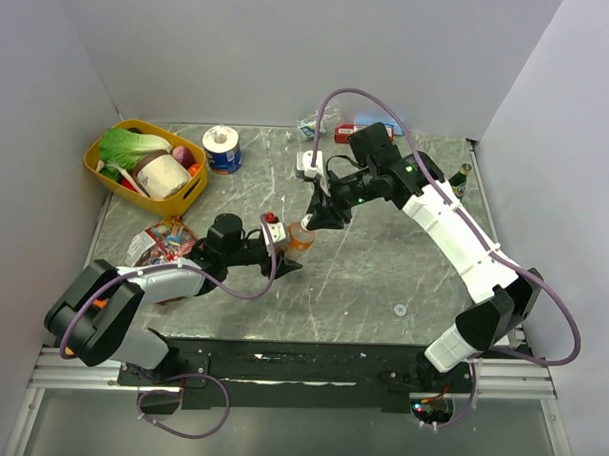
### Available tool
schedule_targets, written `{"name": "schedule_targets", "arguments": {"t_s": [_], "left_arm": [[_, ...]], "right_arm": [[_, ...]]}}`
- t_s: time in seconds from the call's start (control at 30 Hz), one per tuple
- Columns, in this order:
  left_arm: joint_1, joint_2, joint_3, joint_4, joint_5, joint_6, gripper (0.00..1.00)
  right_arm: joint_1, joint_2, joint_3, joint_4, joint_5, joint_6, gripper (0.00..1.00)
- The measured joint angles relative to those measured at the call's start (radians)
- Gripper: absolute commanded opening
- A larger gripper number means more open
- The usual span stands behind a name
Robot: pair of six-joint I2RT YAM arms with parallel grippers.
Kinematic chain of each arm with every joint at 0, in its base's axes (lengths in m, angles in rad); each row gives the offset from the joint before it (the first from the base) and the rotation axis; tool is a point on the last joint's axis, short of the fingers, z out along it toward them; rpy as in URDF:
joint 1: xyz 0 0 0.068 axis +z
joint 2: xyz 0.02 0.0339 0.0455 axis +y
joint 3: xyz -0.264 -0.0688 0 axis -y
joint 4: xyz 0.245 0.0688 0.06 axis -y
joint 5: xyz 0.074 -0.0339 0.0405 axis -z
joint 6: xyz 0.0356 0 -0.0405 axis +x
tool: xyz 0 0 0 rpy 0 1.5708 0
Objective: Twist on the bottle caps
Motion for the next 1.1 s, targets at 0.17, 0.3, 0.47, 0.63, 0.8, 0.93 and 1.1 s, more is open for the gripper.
{"name": "schedule_targets", "arguments": {"t_s": [0.17, 0.3, 0.47, 0.63, 0.8, 0.93, 1.1], "left_arm": [[-0.035, 0.002, 0.018, 0.000, -0.122, -0.026, 0.01], [-0.063, 0.002, 0.028, -0.012, -0.241, -0.049, 0.01], [-0.081, 0.016, 0.039, -0.038, -0.355, -0.068, 0.01], [-0.091, 0.021, 0.039, -0.063, -0.413, -0.077, 0.01], [-0.092, 0.021, 0.051, -0.070, -0.411, -0.089, 0.01], [-0.092, 0.021, 0.070, -0.078, -0.362, -0.077, 0.01], [-0.091, 0.021, 0.076, -0.126, -0.270, -0.020, 0.01]], "right_arm": [[-0.004, 0.003, 0.002, 0.056, 0.035, 0.148, 0.24], [-0.004, 0.033, 0.032, 0.083, 0.085, 0.280, 0.19], [-0.002, 0.089, 0.076, 0.090, 0.162, 0.443, 0.18], [0.025, 0.098, 0.080, 0.093, 0.253, 0.543, 0.19], [0.038, 0.111, 0.118, 0.080, 0.293, 0.581, 0.53], [0.031, 0.159, 0.245, -0.007, 0.242, 0.574, 0.99], [-0.007, 0.183, 0.441, -0.069, 0.155, 0.558, 0.99]]}}
